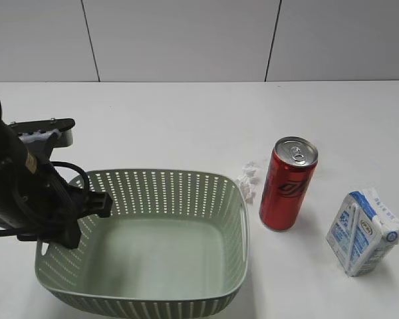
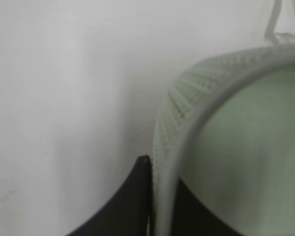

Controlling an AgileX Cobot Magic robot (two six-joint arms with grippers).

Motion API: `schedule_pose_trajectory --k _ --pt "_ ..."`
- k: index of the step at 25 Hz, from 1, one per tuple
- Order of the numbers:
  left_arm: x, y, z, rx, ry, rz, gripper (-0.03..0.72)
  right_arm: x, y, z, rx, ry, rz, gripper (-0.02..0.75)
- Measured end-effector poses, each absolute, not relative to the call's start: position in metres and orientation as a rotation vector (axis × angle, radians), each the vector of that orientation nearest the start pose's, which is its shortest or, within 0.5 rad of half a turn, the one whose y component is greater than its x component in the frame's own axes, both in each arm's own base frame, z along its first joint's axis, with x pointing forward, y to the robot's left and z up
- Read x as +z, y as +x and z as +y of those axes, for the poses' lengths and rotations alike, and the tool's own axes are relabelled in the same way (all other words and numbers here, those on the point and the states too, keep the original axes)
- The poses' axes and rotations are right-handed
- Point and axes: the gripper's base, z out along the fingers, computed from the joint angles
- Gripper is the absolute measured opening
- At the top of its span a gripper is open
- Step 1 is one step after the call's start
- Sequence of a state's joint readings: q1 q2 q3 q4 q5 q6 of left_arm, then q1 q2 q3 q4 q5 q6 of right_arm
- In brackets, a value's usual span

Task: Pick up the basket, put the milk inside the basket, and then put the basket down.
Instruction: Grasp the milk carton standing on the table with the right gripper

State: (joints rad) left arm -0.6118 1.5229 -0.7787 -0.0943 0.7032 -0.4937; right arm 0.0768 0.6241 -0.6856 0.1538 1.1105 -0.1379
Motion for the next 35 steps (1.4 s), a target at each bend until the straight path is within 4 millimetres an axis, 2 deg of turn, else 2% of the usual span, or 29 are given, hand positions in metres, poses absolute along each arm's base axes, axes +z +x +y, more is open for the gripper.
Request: schedule_pose_trajectory --k 1,3,11,18,22,27,35 --pt "0.182 0.206 -0.152 -0.253 0.081 2.987 0.003 0.306 0.080 0.020 0.189 -0.243 2.478 0.546" --pt "0.182 0.206 -0.152 -0.252 0.086 2.987 0.003 0.308 0.064 0.019 0.195 -0.256 2.404 0.599" --pt "0.182 0.206 -0.152 -0.250 0.101 2.987 0.003 0.317 0.010 0.013 0.106 -0.310 2.123 0.603" --pt "0.182 0.206 -0.152 -0.250 0.103 2.986 0.003 0.303 -0.021 0.010 0.090 -0.301 1.971 0.595" --pt "0.182 0.206 -0.151 -0.246 0.104 2.989 0.003 0.289 -0.018 0.010 0.090 -0.308 2.022 0.593" --pt "0.182 0.205 -0.151 -0.237 0.108 2.999 0.003 0.266 -0.002 0.010 0.073 -0.297 2.055 0.593" --pt "0.182 0.205 -0.151 -0.237 0.108 3.000 0.003 0.262 0.007 0.006 0.013 -0.279 1.998 0.593"
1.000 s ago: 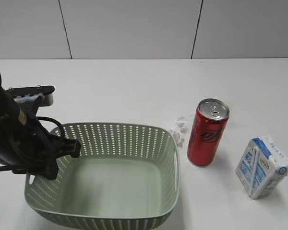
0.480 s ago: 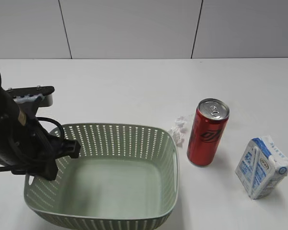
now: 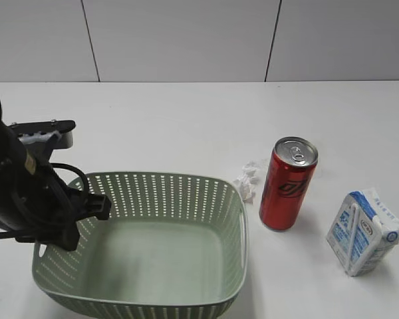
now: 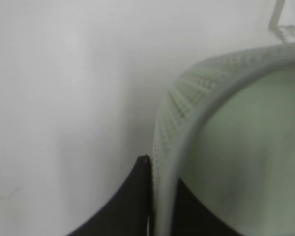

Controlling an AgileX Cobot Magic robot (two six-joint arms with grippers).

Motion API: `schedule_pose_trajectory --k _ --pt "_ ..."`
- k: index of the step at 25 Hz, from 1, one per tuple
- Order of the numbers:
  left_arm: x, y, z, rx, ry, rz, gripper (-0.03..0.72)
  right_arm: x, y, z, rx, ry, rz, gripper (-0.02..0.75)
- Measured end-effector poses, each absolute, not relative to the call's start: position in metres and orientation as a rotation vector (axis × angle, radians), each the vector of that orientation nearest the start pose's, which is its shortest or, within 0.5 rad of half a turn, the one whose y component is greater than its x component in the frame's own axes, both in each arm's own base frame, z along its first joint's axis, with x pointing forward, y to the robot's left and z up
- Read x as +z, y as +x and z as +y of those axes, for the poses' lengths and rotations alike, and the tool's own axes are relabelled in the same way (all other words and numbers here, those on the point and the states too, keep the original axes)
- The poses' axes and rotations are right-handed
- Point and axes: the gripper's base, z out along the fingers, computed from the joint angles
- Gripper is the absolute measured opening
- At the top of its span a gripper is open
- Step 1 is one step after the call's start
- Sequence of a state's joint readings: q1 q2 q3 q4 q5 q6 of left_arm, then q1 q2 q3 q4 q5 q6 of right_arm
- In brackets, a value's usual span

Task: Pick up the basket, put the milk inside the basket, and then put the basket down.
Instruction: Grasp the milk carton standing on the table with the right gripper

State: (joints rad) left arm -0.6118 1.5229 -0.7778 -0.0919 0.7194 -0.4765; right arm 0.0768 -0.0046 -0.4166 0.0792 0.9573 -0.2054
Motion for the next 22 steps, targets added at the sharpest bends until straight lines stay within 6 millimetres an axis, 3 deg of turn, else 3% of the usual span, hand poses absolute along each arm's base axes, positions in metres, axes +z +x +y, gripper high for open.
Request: schedule_pose_trajectory --k 6,10,15,22 --pt "0.182 0.206 -0.151 -0.247 0.104 2.991 0.003 0.273 0.011 0.008 0.023 -0.285 1.984 0.593" --pt "0.182 0.206 -0.151 -0.250 0.104 2.988 0.003 0.291 0.034 0.015 0.116 -0.292 2.083 0.593" --pt "0.182 0.207 -0.152 -0.254 0.104 2.982 0.003 0.298 0.089 0.023 0.206 -0.289 2.315 0.593" --pt "0.182 0.207 -0.152 -0.256 0.104 2.978 0.003 0.269 0.172 0.036 0.288 -0.413 2.606 0.593"
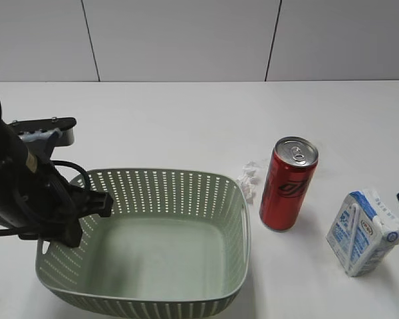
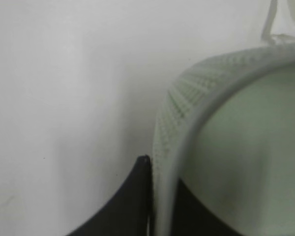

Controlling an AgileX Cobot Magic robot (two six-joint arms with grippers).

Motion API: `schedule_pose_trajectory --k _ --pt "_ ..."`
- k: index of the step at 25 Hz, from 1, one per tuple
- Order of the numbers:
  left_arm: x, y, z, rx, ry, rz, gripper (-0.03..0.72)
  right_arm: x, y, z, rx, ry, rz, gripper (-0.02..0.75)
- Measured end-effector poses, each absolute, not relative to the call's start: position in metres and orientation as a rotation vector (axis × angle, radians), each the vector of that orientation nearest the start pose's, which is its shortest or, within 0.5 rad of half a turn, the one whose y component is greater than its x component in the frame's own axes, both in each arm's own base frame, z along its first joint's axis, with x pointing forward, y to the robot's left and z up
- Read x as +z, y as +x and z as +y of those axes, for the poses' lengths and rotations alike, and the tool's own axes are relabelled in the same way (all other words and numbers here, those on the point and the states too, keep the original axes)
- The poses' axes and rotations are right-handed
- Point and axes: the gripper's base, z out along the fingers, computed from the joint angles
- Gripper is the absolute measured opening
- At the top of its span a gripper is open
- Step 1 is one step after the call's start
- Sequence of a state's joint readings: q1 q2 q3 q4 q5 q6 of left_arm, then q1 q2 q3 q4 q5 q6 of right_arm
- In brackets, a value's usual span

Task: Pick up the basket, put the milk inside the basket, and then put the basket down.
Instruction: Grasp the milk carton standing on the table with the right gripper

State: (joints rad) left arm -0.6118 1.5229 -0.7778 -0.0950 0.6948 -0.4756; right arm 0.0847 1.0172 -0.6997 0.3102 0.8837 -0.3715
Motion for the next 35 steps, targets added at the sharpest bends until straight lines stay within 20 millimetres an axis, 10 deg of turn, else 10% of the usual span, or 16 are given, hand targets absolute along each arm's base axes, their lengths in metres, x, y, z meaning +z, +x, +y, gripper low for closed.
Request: schedule_pose_trajectory --k 7,18,23,28,35 --pt "0.183 0.208 -0.152 -0.261 0.104 2.970 0.003 0.220 0.222 0.061 0.243 -0.571 2.738 0.593" --pt "0.183 0.208 -0.153 -0.264 0.105 2.964 0.003 0.154 0.245 0.065 0.149 -0.574 2.963 0.592" --pt "0.183 0.208 -0.153 -0.264 0.106 2.962 0.003 0.148 0.246 0.067 0.167 -0.570 2.980 0.559" --pt "0.183 0.208 -0.153 -0.264 0.106 2.962 0.003 0.148 0.245 0.067 0.174 -0.564 2.989 0.351" --pt "0.183 0.208 -0.153 -0.267 0.102 2.964 0.003 0.156 0.239 0.066 0.188 -0.546 3.015 0.337"
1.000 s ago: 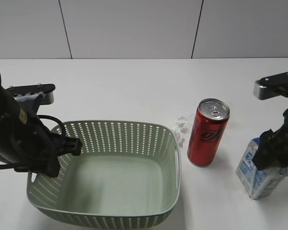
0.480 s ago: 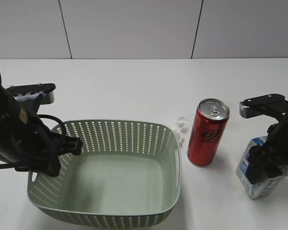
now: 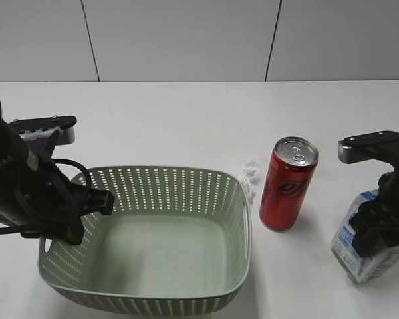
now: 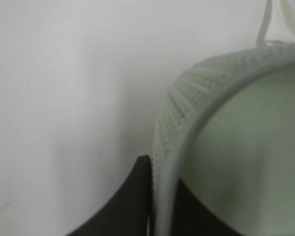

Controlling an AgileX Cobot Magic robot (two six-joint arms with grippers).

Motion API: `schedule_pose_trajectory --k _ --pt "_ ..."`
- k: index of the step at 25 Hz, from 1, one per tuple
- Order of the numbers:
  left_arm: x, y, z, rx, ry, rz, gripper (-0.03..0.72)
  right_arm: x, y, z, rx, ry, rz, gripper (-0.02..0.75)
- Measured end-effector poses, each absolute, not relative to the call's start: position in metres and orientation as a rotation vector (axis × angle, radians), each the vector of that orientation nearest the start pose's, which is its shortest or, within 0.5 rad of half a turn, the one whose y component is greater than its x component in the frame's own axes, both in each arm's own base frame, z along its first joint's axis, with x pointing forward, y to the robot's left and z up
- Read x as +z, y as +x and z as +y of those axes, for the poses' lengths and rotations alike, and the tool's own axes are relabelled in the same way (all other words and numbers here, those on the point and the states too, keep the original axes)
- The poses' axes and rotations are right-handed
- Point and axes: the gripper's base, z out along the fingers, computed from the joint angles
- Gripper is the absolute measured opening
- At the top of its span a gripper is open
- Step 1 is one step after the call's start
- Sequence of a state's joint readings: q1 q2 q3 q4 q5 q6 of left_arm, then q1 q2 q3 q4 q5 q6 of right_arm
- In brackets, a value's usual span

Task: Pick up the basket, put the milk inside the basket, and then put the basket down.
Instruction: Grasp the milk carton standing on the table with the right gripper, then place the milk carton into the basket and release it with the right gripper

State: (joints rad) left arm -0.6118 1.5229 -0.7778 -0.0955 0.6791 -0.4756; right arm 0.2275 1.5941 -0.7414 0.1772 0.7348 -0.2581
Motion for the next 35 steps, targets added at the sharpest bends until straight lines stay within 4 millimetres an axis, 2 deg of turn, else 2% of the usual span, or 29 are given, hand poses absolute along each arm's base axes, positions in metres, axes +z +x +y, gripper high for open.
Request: schedule_pose_trajectory --k 5,10,14,17,24,26,29,32,35 --pt "0.183 0.208 -0.153 -0.274 0.095 2.966 0.003 0.198 0.229 0.064 0.193 -0.514 2.859 0.337" --pt "0.183 0.208 -0.153 -0.277 0.092 2.967 0.003 0.246 0.208 0.060 0.209 -0.483 2.657 0.337" --pt "0.183 0.208 -0.154 -0.283 0.086 2.967 0.003 0.276 0.187 0.059 0.287 -0.428 2.525 0.337" --pt "0.183 0.208 -0.154 -0.294 0.052 2.963 0.003 0.296 0.176 0.061 0.357 -0.415 2.491 0.337" --pt "0.170 0.212 -0.157 -0.271 0.026 2.993 0.003 0.359 0.176 0.070 0.416 -0.482 2.377 0.337" --pt "0.168 0.212 -0.157 -0.266 0.024 2.998 0.003 0.374 0.175 0.080 0.435 -0.547 2.346 0.337" --pt "0.168 0.213 -0.157 -0.267 0.024 2.997 0.003 0.382 0.176 0.104 0.455 -0.659 2.363 0.337" --pt "0.168 0.213 -0.157 -0.266 0.024 2.997 0.003 0.376 0.181 0.136 0.434 -0.789 2.397 0.337" --pt "0.168 0.213 -0.157 -0.266 0.024 2.997 0.003 0.362 0.182 0.179 0.389 -0.943 2.427 0.337"
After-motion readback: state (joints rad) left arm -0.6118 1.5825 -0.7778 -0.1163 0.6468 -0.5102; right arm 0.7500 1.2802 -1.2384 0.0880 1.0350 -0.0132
